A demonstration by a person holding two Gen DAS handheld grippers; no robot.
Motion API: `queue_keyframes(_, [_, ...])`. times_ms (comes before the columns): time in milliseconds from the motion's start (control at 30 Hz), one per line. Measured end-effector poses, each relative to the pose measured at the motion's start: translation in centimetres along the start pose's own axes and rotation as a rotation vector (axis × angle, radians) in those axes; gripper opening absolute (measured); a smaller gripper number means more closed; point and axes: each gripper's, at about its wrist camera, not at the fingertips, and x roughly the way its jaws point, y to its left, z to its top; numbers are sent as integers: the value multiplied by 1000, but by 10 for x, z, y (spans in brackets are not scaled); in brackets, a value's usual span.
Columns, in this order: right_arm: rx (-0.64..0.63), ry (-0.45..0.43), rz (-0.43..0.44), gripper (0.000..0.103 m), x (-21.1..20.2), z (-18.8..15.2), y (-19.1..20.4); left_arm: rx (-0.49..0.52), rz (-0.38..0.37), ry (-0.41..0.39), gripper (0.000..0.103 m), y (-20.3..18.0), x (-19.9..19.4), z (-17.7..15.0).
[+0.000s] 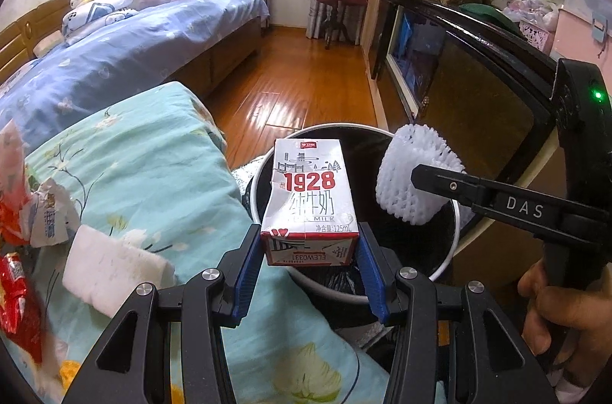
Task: Collect trash
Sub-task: 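Carry both items over the bin and open both tools to drop them, then grasp the yellow foam net with left tool while right tool grasps white foam block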
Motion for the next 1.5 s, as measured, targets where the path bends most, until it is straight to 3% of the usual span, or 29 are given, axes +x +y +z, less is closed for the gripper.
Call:
queue_keyframes(167, [-7,-4,-8,31,2,5,0,6,-7,-3,47,-3,0,0])
queue_keyframes(267, [-2,-3,-20,50,2,6,0,9,-3,0,49,-4,-2,-4])
queue_keyframes(367, [10,-10,-19,69,-1,6,-1,10,14,-10,60,-5,-9,-7])
queue_keyframes(567, [15,-28,-15,79,-9,3,4,-10,13,-36,65,0,-32,-20])
queue_keyframes(1100, [-14,-2,57,81,-15,-35,50,-138,75,-97,69,39,-112,-74])
queue_keyframes(1500, [-79,34,114,81,-12,-56,94,-227,119,-59,70,61,-146,-111])
